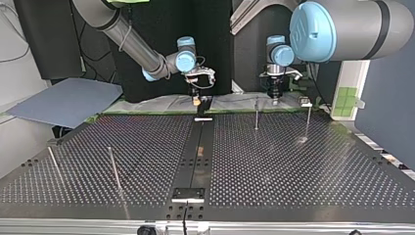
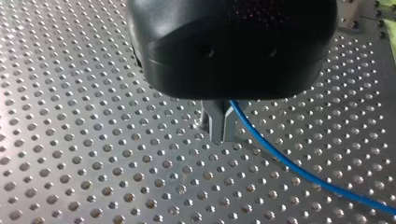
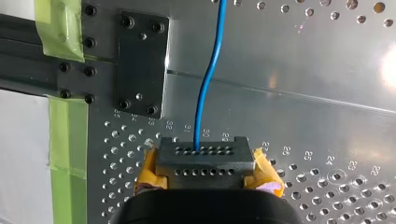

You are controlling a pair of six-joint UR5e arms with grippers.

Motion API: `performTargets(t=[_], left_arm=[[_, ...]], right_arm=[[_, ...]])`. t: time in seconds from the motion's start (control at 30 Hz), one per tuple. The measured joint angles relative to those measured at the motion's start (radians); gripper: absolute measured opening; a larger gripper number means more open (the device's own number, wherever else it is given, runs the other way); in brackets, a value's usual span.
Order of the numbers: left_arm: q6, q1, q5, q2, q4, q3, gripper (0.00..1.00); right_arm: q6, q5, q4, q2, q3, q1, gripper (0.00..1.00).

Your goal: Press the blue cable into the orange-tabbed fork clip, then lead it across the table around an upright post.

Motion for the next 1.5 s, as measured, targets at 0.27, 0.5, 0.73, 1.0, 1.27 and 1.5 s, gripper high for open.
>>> performTargets(t=[0.27,0.5,0.73,1.0,1.27,1.5], left_arm=[[-0.013,0.001,0.005,-0.01,-0.019,0.031,0.0],[-0.018,0.003,0.013,-0.01,-0.056,0.071,0.0],[-0.024,0.004,0.018,-0.011,-0.107,0.111,0.0],[-0.036,0.007,0.024,-0.011,-0.149,0.15,0.0],[-0.037,0.008,0.041,-0.011,-0.166,0.173,0.19],[-0.017,0.014,0.078,-0.01,-0.174,0.174,0.64]], right_arm=[[0.002,-0.001,-0.002,0.002,-0.008,-0.004,0.0],[0.005,-0.002,0.002,0.002,-0.021,-0.01,0.0],[0.006,-0.002,0.004,0.002,-0.039,-0.023,0.0],[0.012,-0.003,0.005,0.001,-0.057,-0.045,0.0],[0.011,-0.005,0.006,0.002,-0.068,-0.057,0.0],[0.008,-0.008,0.012,0.002,-0.068,-0.059,0.0]])
